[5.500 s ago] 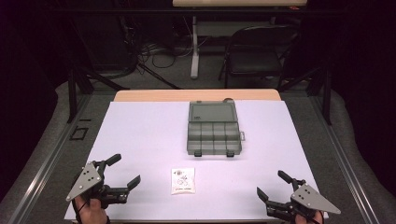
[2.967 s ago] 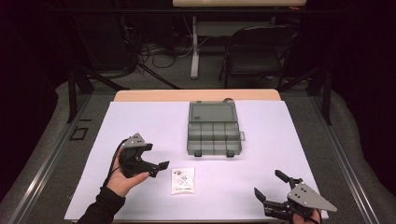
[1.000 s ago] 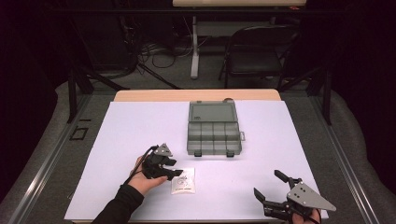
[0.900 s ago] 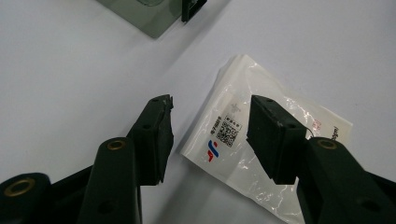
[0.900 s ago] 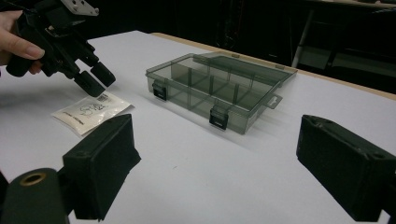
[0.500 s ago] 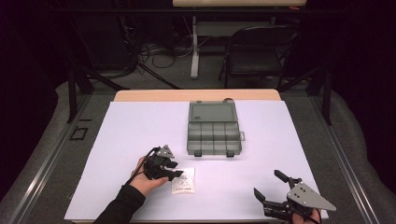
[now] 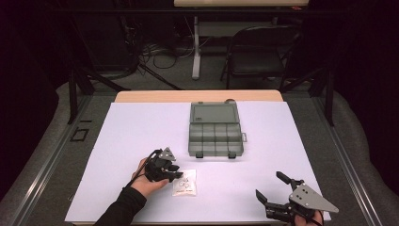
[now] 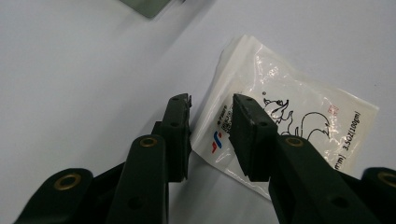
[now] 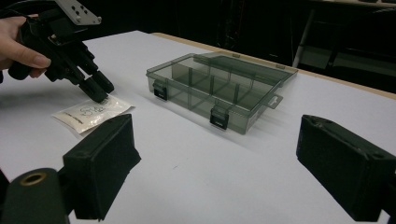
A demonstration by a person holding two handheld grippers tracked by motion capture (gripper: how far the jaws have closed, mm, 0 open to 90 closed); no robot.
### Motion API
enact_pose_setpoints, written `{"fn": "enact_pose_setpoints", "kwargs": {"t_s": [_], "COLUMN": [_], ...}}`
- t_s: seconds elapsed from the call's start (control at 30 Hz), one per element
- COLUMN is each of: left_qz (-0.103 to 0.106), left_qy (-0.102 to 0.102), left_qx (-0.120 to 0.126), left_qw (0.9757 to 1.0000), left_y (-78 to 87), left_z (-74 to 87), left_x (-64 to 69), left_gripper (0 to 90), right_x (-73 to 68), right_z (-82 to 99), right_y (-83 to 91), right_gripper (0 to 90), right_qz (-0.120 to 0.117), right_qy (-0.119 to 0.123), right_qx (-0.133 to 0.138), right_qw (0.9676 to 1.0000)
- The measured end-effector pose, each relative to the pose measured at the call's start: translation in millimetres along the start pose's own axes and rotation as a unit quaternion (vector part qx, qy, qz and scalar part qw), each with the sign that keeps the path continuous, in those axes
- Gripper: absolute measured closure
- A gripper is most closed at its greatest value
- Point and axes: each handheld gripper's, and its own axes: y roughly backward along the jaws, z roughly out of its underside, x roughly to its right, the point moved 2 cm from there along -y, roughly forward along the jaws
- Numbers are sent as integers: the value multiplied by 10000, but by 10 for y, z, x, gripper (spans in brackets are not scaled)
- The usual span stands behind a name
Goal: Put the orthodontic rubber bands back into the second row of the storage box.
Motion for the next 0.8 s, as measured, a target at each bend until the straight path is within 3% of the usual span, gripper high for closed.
{"fn": "enact_pose_setpoints", "kwargs": {"t_s": [0.37,0.8], "left_qz": [31,71], "left_qy": [18,-131], "left_qx": [-10,-58], "left_qw": [10000,9999], "left_y": [12,24], "left_z": [22,27], "left_x": [-15,-10], "left_gripper": [789,872], "right_x": [-4,-1], "right_z": [2,4], "right_y": [2,-2], "right_gripper": [115,115], "right_qz": [-11,3], "right_qy": [-42,-52], "right_qx": [-25,-19], "right_qw": [10000,10000]}}
